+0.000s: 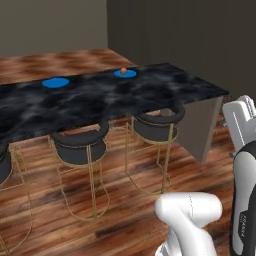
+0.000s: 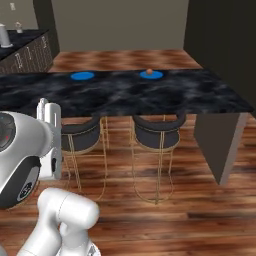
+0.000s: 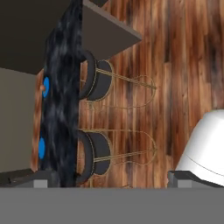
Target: Transport the fish and onion to the fridge. Place the fish on the rack containing meat and place the onion on the rack containing the vegetable, ensuring meats and vegetables are on different racks.
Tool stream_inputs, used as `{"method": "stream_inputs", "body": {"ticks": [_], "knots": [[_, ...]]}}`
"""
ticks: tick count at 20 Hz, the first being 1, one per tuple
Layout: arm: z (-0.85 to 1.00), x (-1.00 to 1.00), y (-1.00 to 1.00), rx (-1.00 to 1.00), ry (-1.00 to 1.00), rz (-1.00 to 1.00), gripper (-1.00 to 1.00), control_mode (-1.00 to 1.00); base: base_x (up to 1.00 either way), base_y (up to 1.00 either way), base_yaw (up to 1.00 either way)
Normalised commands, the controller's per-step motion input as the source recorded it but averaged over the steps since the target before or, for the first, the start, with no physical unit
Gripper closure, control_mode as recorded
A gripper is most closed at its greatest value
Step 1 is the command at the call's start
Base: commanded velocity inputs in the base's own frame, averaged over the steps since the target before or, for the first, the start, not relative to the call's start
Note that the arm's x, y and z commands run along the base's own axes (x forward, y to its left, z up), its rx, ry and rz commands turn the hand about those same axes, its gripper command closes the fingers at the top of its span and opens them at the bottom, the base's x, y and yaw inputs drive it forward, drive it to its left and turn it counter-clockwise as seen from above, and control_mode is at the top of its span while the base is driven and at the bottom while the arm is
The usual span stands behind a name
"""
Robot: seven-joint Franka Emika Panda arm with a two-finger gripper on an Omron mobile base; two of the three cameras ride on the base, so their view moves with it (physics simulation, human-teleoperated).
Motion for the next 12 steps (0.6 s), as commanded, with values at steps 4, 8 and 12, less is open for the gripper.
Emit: {"method": "stream_inputs", "body": {"ticks": [4, 8, 12], "knots": [[0.00, 0.00, 0.00, 0.00, 0.00, 0.00, -1.00, 1.00, 0.00, -1.00, 0.00], [0.00, 0.00, 0.00, 0.00, 0.00, 0.00, -1.00, 1.00, 0.00, -1.00, 0.00], [0.00, 0.00, 0.00, 0.00, 0.00, 0.00, -1.00, 1.00, 0.01, -1.00, 0.00]]}}
